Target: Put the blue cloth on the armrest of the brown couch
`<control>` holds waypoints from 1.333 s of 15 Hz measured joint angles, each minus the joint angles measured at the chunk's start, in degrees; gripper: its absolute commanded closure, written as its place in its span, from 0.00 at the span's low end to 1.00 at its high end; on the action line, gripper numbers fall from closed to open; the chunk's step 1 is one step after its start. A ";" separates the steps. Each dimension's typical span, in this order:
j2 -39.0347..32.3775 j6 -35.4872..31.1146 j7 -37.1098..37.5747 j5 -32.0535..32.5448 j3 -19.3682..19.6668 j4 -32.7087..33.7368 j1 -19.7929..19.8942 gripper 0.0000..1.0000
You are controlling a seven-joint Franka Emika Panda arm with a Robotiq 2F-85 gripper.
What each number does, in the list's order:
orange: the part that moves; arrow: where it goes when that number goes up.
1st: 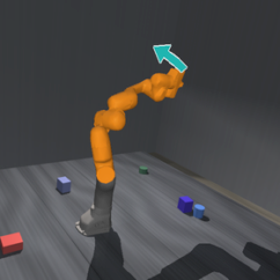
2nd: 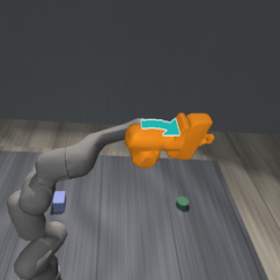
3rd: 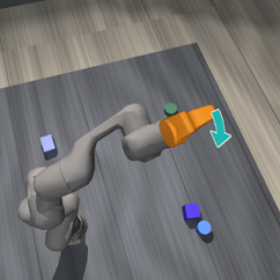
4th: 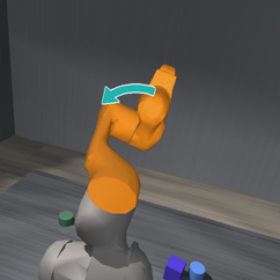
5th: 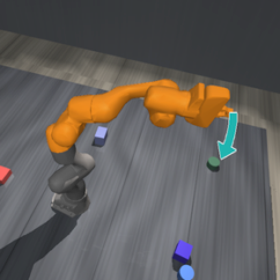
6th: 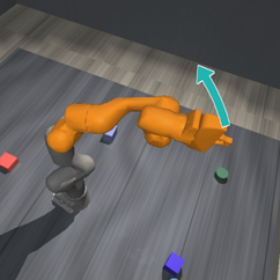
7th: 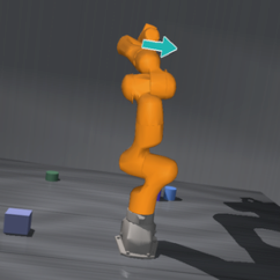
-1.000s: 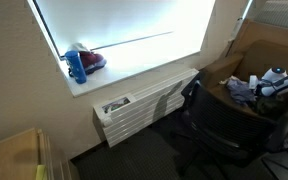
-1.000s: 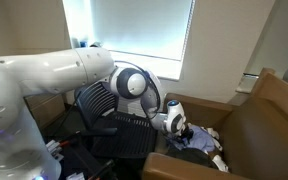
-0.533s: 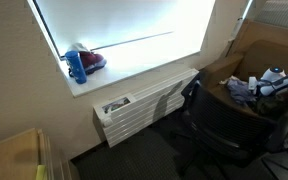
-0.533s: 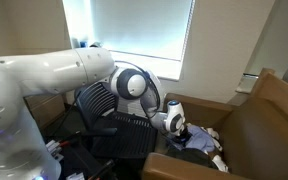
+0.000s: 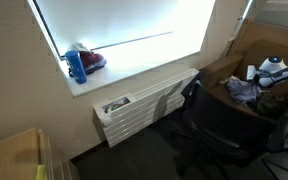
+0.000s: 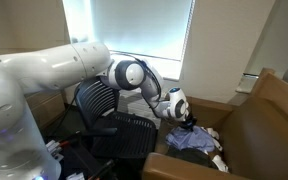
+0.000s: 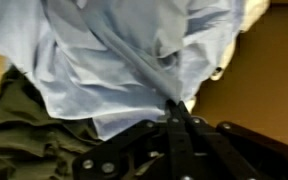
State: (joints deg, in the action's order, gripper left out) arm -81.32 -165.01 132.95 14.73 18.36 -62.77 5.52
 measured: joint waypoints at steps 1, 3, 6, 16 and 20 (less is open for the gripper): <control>0.82 -2.17 2.15 -0.01 2.86 -0.12 -1.25 1.00; 2.85 -6.37 6.83 -0.04 9.47 -1.10 -3.78 1.00; 6.16 -12.71 14.72 -0.47 21.78 -5.05 -7.95 1.00; 12.58 -25.17 10.39 -17.81 55.40 -32.56 -24.55 1.00; 20.58 -33.98 -4.51 -18.07 53.31 -43.98 -25.03 1.00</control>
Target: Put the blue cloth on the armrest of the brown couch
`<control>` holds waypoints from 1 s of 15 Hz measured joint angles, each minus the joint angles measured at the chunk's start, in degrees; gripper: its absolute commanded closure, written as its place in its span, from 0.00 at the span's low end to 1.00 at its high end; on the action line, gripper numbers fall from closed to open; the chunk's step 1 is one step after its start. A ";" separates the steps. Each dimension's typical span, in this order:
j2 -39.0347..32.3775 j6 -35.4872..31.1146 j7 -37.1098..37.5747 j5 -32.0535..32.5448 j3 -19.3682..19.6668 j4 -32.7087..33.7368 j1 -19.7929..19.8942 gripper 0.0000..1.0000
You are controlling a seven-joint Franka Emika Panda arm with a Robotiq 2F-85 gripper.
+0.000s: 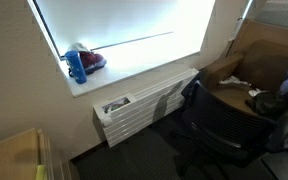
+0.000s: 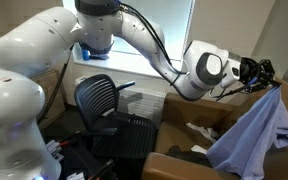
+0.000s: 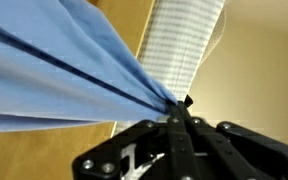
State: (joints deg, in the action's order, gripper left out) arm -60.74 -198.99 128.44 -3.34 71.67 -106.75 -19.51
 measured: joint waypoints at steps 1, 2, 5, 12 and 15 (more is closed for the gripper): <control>2.31 0.17 -3.34 -0.01 -1.00 -1.53 0.24 1.00; 4.85 0.61 -4.74 1.95 -1.57 -2.60 0.41 1.00; 12.94 0.92 -4.76 12.05 -3.35 -5.52 1.25 1.00; 26.35 1.15 -6.13 29.12 -28.21 -6.12 14.66 1.00; 26.55 1.34 -13.12 28.81 -40.54 -10.94 22.47 1.00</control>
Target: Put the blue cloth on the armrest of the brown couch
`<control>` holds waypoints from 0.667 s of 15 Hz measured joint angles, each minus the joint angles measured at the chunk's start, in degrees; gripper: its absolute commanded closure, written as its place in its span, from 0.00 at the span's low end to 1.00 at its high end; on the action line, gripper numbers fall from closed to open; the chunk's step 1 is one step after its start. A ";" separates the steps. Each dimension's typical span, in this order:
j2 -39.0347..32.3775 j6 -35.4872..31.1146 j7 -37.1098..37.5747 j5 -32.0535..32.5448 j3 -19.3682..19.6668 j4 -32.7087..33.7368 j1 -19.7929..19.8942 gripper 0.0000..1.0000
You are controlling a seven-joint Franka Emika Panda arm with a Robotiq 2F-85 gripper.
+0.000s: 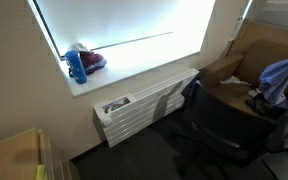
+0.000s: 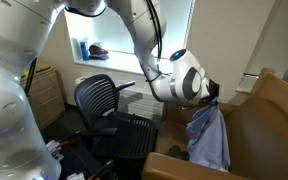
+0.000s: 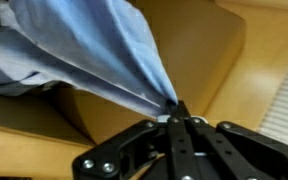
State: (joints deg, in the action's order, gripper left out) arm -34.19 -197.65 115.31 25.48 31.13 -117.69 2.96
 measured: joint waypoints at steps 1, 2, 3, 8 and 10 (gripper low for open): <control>-0.52 0.13 -4.27 -2.20 -2.29 -2.66 1.79 1.00; -1.56 0.25 -6.19 -2.60 -2.10 -4.89 2.15 1.00; -2.86 0.29 -6.64 -2.65 0.09 -6.38 1.29 1.00; -8.40 0.56 -7.96 -8.38 19.88 -10.12 -12.05 1.00; -9.36 2.39 -16.29 -17.24 22.64 -11.59 -16.10 1.00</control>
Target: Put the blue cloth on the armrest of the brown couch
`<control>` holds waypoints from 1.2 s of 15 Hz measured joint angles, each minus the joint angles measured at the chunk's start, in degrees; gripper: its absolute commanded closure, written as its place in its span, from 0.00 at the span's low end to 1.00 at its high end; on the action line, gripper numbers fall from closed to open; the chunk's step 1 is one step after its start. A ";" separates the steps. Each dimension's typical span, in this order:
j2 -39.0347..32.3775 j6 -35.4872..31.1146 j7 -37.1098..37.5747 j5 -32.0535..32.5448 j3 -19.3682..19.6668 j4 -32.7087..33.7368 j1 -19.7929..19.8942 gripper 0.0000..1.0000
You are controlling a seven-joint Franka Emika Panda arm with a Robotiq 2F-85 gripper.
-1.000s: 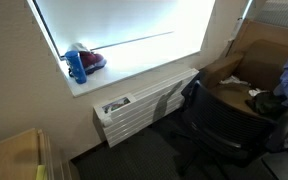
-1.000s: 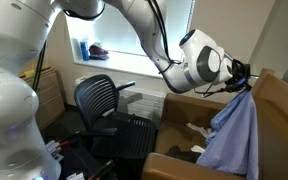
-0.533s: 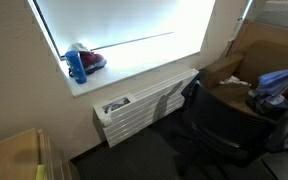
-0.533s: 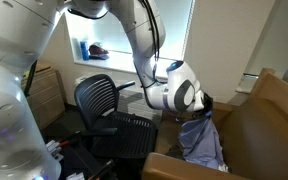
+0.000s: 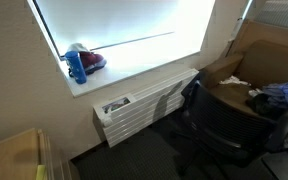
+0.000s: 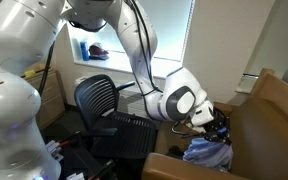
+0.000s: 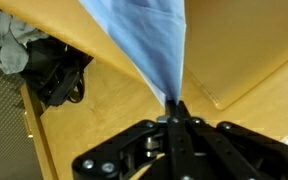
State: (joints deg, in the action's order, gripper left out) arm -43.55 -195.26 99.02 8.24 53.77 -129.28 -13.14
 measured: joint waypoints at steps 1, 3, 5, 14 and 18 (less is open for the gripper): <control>-0.47 1.11 -4.55 -4.24 0.08 -0.52 -1.27 1.00; -1.83 4.05 -12.39 -10.68 -0.07 -0.89 -3.22 1.00; -3.75 6.63 -18.29 -15.41 -0.13 -0.89 -4.60 1.00; -16.31 12.47 -25.65 -27.32 9.62 2.80 -5.96 1.00; -23.80 12.28 -25.14 -30.35 11.62 3.72 -6.31 1.00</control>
State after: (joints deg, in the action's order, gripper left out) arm -67.35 -182.98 73.88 -22.12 65.39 -125.55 -19.45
